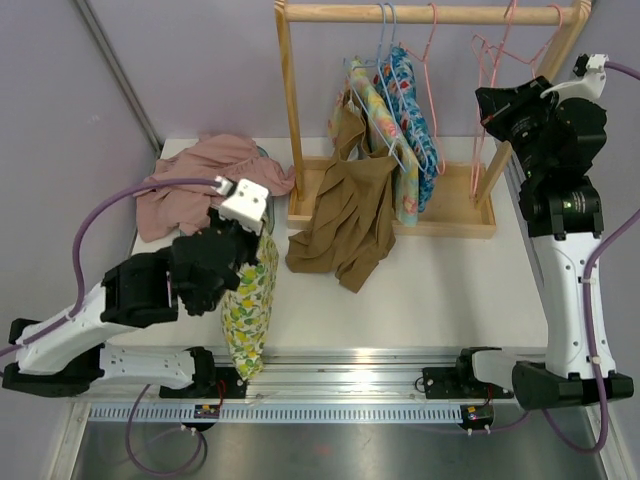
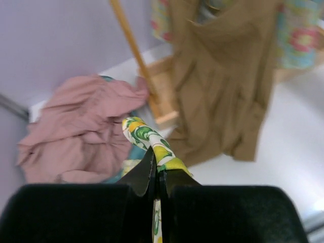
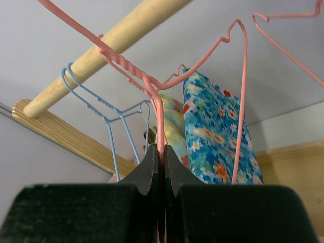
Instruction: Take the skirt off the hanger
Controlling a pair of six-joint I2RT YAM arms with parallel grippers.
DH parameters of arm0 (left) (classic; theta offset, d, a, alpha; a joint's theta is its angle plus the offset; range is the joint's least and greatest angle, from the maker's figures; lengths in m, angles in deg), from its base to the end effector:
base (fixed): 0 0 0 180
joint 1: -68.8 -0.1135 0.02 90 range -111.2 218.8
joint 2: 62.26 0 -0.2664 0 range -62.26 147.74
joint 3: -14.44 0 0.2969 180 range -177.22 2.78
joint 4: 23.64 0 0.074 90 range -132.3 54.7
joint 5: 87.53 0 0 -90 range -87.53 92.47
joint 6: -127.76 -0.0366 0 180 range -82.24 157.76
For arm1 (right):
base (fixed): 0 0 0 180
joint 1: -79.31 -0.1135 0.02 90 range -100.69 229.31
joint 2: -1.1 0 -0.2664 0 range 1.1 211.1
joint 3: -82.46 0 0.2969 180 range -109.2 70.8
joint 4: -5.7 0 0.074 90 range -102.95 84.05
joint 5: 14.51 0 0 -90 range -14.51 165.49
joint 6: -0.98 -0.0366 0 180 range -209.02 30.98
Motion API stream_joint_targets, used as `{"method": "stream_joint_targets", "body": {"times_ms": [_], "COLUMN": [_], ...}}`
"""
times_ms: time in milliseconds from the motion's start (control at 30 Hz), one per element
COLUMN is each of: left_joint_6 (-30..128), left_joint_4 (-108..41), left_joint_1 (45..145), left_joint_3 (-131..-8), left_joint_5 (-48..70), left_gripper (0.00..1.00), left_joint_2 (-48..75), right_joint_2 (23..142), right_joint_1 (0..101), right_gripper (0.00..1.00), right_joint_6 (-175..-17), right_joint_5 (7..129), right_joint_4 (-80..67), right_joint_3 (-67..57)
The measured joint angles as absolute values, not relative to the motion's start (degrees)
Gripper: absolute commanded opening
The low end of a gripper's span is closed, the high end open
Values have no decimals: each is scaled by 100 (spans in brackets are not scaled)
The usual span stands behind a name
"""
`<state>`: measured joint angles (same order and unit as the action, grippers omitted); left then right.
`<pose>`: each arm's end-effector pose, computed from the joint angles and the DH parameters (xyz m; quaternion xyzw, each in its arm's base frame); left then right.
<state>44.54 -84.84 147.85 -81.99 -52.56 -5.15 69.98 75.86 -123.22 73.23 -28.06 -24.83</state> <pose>0.0661 -0.1839 0.4899 0.2243 0.7460 -0.0579 0.6244 0.2663 0.0175 0.5554 0.1657 0.6573 0.2498 0.6914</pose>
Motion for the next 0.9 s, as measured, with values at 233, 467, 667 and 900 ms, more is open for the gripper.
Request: {"method": "stream_joint_targets", "body": {"times_ms": [233,467,667,900], "left_joint_6": [3121,2693,2876,3663], "left_joint_4": [-7841,-7456,-7083,-6975], "left_joint_1": [12747,9867,8402,7342], "left_joint_3": [-9681,-12507,-12885,-12312], "left_joint_5": [-4679,-3396,-2751,-1944], "left_gripper": [0,0,0,13], "left_joint_2": [-81,1804,2837,4099], "right_joint_2": [8074,9009,9075,8281], "right_joint_1": [7744,8187,8362,8421], "right_gripper": [0,0,0,36], "right_joint_6": [-12271,-12383,-12507,-12575], "right_joint_5": [7351,7303,7270,7233], "right_joint_4": [-2463,-2426,-2354,-2019], "right_joint_3": [-3353,-3784,-3524,-2488]}}
